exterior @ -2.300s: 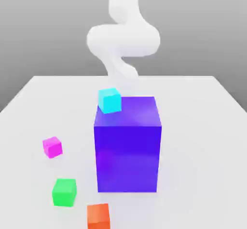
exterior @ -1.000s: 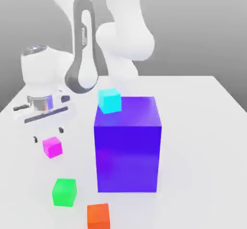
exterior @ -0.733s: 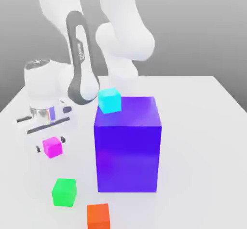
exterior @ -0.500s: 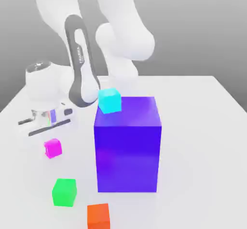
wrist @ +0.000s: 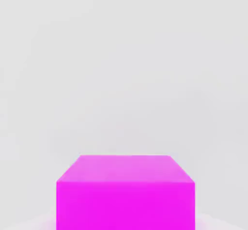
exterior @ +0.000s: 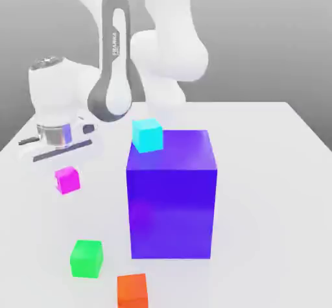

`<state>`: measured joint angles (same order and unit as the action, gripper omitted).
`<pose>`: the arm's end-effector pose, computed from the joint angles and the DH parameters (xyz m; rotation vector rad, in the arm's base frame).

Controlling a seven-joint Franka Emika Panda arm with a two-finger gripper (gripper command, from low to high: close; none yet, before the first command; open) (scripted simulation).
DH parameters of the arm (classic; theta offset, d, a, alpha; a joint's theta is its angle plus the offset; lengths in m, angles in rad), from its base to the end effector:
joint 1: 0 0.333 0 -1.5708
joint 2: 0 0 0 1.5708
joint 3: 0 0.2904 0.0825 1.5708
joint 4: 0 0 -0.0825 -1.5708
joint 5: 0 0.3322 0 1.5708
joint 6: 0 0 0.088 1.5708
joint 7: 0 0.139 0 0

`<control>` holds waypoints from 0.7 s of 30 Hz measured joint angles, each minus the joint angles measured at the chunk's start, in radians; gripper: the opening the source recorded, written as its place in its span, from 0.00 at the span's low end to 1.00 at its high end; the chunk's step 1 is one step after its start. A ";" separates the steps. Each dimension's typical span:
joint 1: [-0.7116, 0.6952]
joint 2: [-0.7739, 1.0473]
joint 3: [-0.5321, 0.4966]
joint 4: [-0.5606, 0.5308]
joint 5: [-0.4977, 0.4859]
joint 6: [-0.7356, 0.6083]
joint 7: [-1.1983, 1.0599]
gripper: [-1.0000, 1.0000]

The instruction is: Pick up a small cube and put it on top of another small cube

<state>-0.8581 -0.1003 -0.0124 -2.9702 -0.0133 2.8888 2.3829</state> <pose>0.2019 -0.2382 0.1950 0.1547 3.1263 -0.0239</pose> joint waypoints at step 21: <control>0.179 -0.227 0.130 0.224 -0.004 -0.318 -0.070 0.00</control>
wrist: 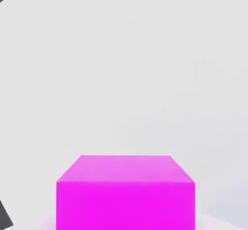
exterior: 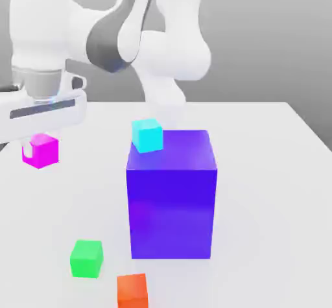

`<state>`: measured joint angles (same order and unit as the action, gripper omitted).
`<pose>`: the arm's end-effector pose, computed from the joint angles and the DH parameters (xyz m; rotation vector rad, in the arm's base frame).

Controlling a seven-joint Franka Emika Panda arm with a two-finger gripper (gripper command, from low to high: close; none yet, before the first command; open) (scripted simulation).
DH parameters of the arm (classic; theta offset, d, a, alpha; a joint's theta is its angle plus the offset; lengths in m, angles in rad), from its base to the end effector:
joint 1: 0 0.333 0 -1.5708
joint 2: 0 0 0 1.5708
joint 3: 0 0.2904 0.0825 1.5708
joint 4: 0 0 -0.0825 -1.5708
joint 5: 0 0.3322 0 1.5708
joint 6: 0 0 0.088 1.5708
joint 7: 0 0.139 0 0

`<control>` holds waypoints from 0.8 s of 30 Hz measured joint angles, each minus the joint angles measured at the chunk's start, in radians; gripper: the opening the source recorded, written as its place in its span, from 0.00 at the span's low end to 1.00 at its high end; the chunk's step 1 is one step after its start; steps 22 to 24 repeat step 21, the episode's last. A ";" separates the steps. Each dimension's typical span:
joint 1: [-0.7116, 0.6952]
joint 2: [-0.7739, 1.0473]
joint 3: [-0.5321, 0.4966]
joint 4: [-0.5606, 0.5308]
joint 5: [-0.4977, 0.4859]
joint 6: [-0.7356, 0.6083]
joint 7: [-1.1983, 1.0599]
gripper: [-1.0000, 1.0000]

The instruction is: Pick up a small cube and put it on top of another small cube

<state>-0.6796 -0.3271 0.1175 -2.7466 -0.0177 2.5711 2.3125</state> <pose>0.3150 -0.2020 0.3149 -0.4225 3.0223 -0.2032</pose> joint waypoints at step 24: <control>0.133 0.532 0.038 0.129 -0.083 0.251 -0.054 1.00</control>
